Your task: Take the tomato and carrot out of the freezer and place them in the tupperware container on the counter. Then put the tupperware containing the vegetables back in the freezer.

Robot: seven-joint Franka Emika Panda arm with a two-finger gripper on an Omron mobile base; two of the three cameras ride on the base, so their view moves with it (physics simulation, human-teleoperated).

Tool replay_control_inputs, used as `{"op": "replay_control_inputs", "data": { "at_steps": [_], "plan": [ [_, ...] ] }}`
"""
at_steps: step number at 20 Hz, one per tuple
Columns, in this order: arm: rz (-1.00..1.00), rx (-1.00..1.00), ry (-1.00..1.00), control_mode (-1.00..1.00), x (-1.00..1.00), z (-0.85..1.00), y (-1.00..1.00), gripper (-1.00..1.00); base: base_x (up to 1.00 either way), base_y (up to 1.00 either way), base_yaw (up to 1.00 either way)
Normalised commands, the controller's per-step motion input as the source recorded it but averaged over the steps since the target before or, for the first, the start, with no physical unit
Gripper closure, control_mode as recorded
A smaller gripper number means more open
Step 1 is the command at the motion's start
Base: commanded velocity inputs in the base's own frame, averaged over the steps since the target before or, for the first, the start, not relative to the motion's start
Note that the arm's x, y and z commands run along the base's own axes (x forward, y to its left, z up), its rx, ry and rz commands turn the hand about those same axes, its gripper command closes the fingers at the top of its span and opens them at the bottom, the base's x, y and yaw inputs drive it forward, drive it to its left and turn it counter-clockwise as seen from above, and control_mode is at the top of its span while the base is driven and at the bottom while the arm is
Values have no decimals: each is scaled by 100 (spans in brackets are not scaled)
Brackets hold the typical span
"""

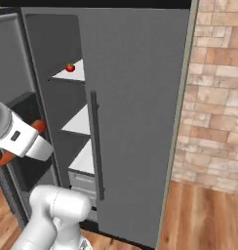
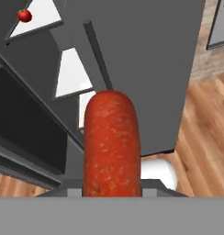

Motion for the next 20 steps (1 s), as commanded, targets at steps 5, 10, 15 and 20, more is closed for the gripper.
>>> {"op": "replay_control_inputs", "data": {
  "at_steps": [5,10,15,20],
  "plan": [
    [0,0,0,100,0,0,0,100,-5,-63,76],
    [0,0,0,100,0,0,0,100,-33,-23,86],
    [0,0,0,100,0,0,0,100,-23,-2,87],
    [0,0,0,100,0,0,0,100,-13,1,84]
  ]
}}
